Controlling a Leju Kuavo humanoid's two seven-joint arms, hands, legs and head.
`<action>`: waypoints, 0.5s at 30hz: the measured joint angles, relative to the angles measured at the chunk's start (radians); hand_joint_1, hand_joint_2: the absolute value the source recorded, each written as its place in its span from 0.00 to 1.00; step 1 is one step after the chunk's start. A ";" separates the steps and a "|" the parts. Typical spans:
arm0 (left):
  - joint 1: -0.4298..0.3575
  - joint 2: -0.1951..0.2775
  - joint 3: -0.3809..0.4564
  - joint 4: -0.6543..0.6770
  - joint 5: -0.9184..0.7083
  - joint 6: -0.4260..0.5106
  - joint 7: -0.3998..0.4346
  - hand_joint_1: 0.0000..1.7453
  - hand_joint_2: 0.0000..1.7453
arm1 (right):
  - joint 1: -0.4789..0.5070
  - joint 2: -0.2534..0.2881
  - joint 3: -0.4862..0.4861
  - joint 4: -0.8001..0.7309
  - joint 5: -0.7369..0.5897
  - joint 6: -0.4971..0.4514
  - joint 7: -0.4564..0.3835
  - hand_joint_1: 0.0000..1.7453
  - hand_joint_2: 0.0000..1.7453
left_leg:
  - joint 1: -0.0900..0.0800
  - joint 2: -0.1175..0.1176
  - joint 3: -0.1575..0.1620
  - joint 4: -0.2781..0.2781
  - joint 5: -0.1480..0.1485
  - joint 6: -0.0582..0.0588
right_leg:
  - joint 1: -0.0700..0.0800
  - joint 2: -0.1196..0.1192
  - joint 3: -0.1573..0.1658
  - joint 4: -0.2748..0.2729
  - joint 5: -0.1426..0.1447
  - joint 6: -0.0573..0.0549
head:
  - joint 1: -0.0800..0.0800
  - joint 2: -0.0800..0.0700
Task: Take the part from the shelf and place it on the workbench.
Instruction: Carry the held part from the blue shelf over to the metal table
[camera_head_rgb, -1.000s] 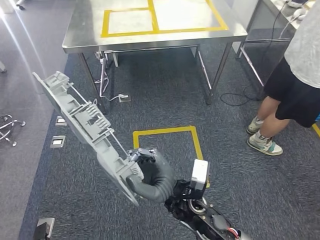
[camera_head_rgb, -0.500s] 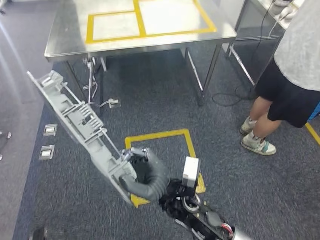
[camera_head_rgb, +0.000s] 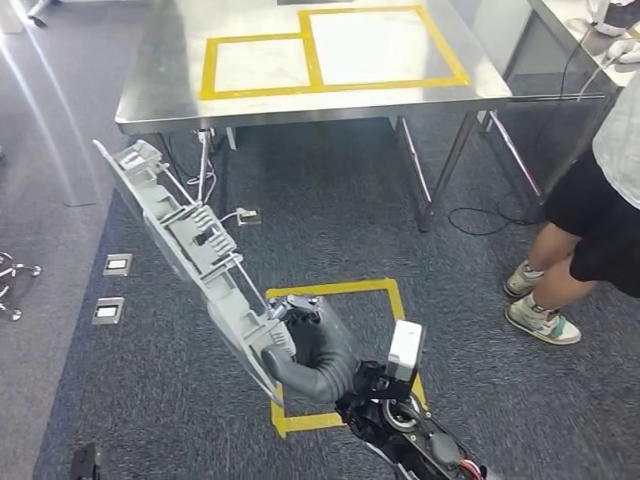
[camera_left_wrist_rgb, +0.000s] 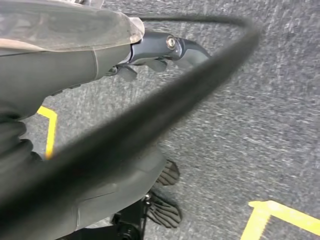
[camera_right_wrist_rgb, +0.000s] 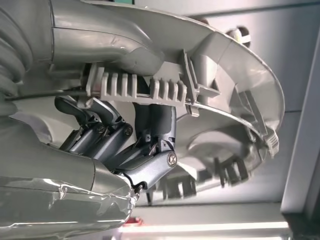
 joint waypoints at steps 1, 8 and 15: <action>-0.001 0.000 0.000 0.000 -0.002 0.000 0.000 0.00 1.00 | 0.000 0.000 -0.001 -0.002 0.001 -0.001 0.000 1.00 1.00 | 0.002 0.000 0.006 -0.003 0.000 -0.006 | 0.001 0.000 0.015 -0.013 -0.001 -0.002 | 0.001 0.000; -0.004 0.002 -0.004 0.000 -0.007 -0.003 0.000 0.00 1.00 | 0.000 -0.001 -0.006 -0.004 0.001 -0.006 -0.001 1.00 1.00 | 0.013 0.003 -0.171 0.267 -0.086 -0.037 | -0.010 0.001 0.089 -0.054 -0.021 -0.011 | -0.020 0.000; 0.001 0.004 -0.012 0.000 -0.009 -0.003 0.000 0.00 1.00 | 0.004 -0.006 -0.014 -0.005 0.001 -0.012 -0.002 1.00 1.00 | 0.021 0.018 -0.148 0.016 0.110 -0.038 | -0.016 0.002 0.145 -0.037 -0.093 0.024 | -0.048 0.000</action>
